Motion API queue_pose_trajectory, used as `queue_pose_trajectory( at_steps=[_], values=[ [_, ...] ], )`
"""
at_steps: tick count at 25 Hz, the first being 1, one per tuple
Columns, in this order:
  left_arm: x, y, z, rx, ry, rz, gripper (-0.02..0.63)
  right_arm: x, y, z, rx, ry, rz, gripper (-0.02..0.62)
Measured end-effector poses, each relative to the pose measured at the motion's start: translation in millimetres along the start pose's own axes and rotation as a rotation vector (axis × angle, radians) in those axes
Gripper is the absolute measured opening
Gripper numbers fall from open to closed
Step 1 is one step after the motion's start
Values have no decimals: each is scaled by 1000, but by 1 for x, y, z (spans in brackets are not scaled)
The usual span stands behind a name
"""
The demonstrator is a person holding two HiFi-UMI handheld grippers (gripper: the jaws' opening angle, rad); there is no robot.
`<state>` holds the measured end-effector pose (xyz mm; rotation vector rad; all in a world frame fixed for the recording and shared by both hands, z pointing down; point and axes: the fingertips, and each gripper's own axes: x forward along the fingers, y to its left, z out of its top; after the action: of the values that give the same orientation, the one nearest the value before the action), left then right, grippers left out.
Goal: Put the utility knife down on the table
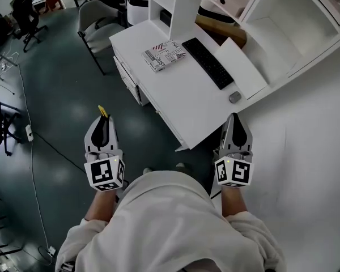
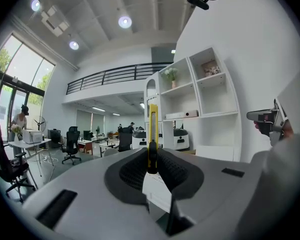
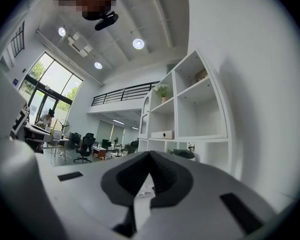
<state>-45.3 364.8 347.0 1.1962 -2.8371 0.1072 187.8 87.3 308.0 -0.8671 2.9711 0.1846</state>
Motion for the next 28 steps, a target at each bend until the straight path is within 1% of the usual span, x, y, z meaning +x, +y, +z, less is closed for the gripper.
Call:
queue_pose_trajectory(
  at_steps=[4, 9, 14, 21, 28],
  values=[
    [6, 18, -4, -5, 7, -15, 57, 2, 16, 1, -6, 4, -17, 3],
    [26, 28, -4, -12, 13, -28, 55, 20, 18, 2, -14, 9, -32, 3],
    [52, 33, -12, -19, 30, -28, 57, 48, 19, -13, -3, 27, -26, 3],
    [117, 42, -8, 1, 38, -21, 55, 119, 13, -25, 20, 19, -19, 3],
    [186, 47, -6, 8, 56, -16, 55, 194, 11, -32, 34, 20, 8, 3]
  ],
)
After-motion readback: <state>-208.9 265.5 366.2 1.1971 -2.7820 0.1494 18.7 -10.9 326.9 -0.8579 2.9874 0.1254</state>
